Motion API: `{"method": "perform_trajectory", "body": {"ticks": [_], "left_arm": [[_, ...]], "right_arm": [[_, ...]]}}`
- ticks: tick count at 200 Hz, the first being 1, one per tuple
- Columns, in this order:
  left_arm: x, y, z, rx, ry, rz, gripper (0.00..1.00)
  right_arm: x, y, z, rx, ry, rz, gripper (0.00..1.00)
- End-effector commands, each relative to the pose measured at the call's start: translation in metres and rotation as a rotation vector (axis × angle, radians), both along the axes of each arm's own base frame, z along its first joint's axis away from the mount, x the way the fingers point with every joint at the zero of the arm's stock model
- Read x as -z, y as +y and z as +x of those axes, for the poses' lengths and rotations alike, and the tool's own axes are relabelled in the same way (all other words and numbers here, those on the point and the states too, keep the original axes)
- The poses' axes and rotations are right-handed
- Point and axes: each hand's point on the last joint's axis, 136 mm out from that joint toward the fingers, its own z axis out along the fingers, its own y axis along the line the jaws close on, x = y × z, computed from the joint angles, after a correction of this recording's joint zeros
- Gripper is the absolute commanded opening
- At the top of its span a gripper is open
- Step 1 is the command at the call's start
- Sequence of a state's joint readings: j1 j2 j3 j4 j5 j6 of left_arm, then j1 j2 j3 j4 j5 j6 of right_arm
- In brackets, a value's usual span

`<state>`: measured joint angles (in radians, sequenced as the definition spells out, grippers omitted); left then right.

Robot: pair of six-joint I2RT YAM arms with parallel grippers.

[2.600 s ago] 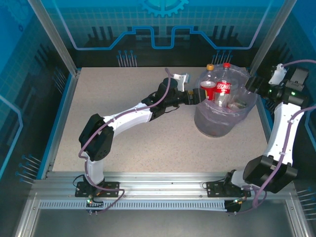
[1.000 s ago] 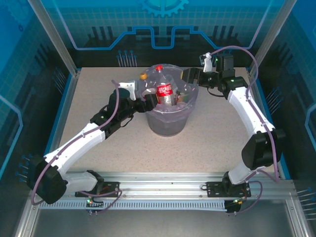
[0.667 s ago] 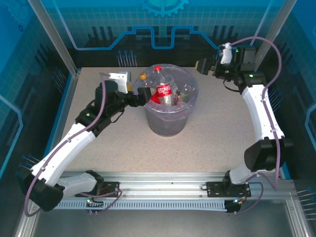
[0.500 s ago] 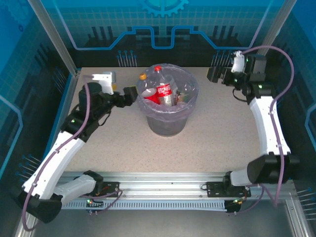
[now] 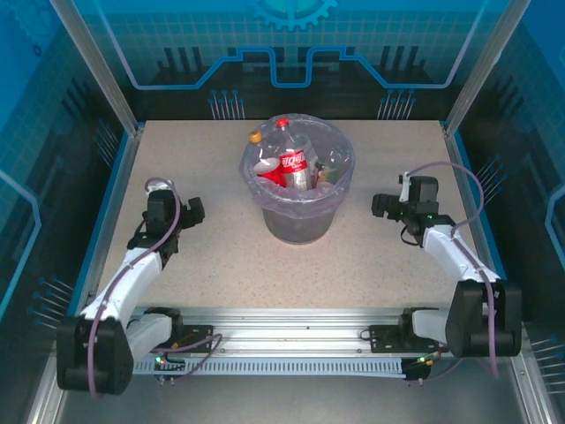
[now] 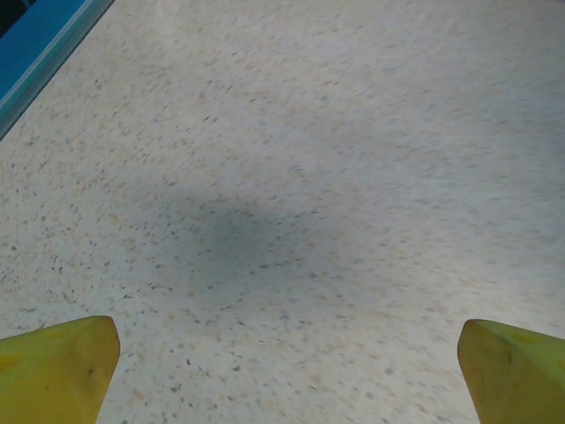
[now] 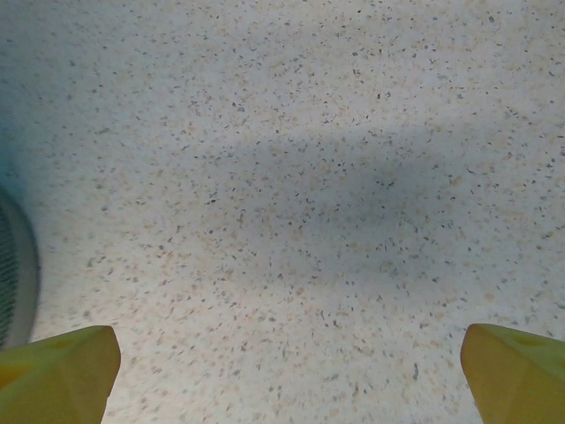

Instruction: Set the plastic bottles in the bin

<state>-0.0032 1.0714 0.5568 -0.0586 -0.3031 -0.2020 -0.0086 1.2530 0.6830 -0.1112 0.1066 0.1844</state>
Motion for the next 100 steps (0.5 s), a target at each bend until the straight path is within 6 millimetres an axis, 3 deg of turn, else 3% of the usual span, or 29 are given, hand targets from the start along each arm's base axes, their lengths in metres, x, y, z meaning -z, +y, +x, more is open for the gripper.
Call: {"method": "perform_trajectory", "body": {"ticks": [1,45,100], "left_arm": [[-0.013,0.014,0.027,-0.030,-0.154,0.059,0.99],[0.017,0.009,0.050,0.035,-0.217,0.059,0.99],[0.024,-0.009,0.072,0.146,-0.227,0.025,0.99]], "right_arm": [[-0.014,-0.005,0.027,0.025,-0.179,-0.084,1.00],[-0.008,0.005,0.039,0.002,-0.341,-0.170,1.00],[0.002,0.019,0.039,-0.055,-0.459,-0.233,1.00]]}}
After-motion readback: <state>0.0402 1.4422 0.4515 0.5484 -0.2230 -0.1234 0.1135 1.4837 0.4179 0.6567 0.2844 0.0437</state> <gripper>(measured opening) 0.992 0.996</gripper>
